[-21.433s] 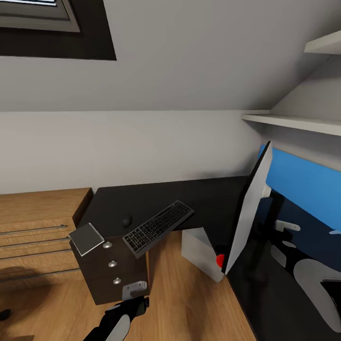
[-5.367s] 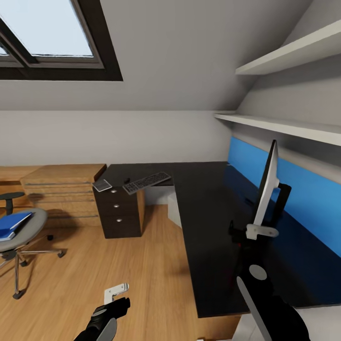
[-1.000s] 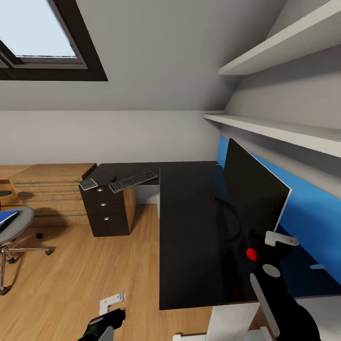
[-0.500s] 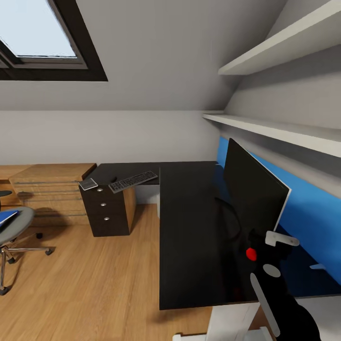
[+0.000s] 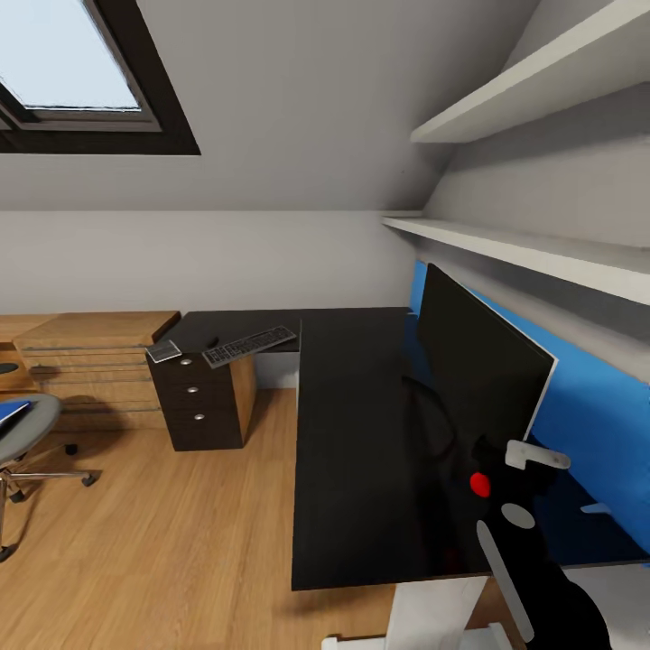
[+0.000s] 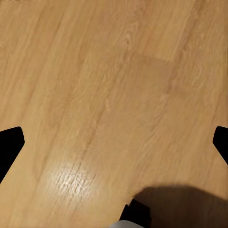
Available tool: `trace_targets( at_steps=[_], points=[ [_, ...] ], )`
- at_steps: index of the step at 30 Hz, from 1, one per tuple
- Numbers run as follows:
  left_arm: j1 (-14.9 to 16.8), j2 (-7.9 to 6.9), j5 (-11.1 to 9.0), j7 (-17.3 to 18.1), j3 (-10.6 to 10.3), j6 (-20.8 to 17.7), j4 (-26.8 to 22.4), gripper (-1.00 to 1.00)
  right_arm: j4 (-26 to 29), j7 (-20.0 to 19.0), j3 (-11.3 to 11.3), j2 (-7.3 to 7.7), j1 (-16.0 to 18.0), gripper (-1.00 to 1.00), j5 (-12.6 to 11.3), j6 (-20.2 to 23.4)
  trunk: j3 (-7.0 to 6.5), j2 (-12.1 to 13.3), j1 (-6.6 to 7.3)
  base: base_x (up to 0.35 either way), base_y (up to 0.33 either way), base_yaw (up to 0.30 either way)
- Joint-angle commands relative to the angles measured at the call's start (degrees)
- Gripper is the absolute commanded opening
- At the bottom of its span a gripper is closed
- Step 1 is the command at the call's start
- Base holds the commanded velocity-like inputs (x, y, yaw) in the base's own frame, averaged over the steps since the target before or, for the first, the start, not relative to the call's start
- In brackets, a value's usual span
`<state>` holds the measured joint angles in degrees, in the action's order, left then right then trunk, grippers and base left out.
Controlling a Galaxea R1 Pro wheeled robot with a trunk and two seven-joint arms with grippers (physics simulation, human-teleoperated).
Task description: In the bedroom, organize the workspace by keeping the computer under the desk, ensuring the monitor is on the desk, placing the keyboard on the desk next to the monitor, placing the mouse on the desk next to the keyboard, moving the folder from the swivel chair onto the desk next to the mouse, stacking the notebook on top of the folder with the pen on top of the notebook, and positioning the swivel chair next to the desk.
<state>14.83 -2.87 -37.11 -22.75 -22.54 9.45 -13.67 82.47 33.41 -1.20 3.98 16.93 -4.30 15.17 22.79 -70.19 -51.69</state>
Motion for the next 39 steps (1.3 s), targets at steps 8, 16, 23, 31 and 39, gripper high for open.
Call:
trace_targets(
  at_steps=[8,16,23,31,39],
  points=[
    [0.03,-0.03,-0.55,-0.27,-0.50,0.38,0.01,1.00,0.05,0.43,-0.08,0.07,0.04,1.00,-0.53,0.25,0.07,-0.04,0.00,0.000,-0.149,0.000],
    [0.03,-0.04,-0.59,-0.27,-0.49,0.39,0.02,1.00,-0.01,0.43,-0.11,0.07,0.04,1.00,-0.53,0.21,0.07,-0.04,0.00,0.000,-0.063,0.000],
    [0.03,-0.11,-0.59,-0.27,-0.49,0.39,0.02,1.00,-0.07,0.43,-0.11,0.07,0.04,1.00,-0.53,0.21,0.07,-0.04,0.00,0.000,-0.034,0.000],
    [0.03,-0.12,-0.59,-0.27,-0.49,0.39,0.03,1.00,-0.11,0.43,-0.20,0.07,0.04,1.00,-0.59,0.23,0.07,-0.04,0.00,-0.071,-0.002,0.000],
    [0.03,-0.12,-0.59,-0.27,-0.49,0.35,0.04,1.00,-0.15,0.43,-0.20,0.07,0.04,1.00,-0.57,0.25,0.07,-0.04,0.00,-0.304,0.000,0.000]
  ],
)
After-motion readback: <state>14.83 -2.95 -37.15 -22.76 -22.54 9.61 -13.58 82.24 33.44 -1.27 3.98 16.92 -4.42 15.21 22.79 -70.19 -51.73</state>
